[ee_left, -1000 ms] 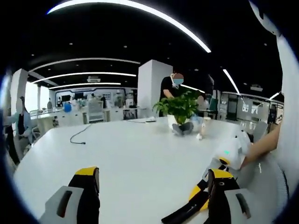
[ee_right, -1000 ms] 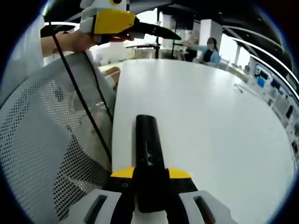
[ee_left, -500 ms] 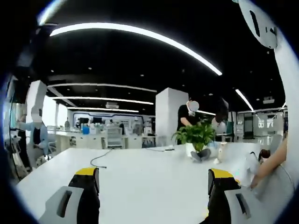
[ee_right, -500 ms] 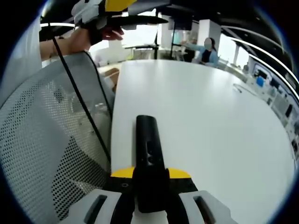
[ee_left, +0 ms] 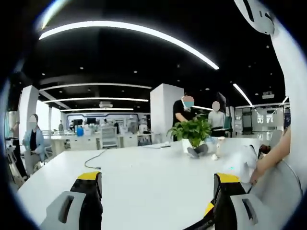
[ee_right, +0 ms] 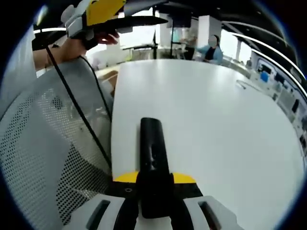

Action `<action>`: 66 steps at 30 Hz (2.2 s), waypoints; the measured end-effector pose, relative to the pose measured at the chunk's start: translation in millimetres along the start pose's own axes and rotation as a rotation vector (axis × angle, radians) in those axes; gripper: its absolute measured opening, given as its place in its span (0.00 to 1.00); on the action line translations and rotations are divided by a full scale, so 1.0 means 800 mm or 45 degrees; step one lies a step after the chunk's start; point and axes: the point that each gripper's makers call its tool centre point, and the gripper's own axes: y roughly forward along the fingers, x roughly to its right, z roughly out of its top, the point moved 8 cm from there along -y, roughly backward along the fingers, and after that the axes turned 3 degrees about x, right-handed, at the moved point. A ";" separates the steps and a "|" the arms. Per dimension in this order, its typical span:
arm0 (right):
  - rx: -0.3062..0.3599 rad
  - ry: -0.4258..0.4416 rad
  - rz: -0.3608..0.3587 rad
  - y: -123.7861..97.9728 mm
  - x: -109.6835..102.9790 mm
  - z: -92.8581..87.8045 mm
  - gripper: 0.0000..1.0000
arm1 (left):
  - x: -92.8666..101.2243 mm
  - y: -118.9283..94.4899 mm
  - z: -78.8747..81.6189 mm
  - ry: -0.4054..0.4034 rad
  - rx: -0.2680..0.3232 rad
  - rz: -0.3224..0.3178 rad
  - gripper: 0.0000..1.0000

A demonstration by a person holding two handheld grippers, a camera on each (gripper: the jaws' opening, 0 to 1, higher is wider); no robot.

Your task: Press the specified remote control buttons in sequence, fully releasing each button before pressing the next.

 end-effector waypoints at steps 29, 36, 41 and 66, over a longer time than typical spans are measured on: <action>-0.048 -0.001 -0.066 -0.007 0.063 -0.003 0.20 | -0.004 -0.005 0.006 -0.122 0.032 0.030 1.00; -0.063 0.000 -0.070 -0.006 0.075 -0.001 0.20 | -0.005 -0.005 0.004 -0.134 0.018 0.028 1.00; -0.054 0.013 -0.070 -0.006 0.084 0.001 0.20 | -0.006 -0.005 0.002 -0.141 0.004 0.023 0.99; -0.078 -0.013 -0.057 -0.003 0.121 0.005 0.20 | -0.005 -0.003 0.000 -0.169 0.012 -0.011 1.00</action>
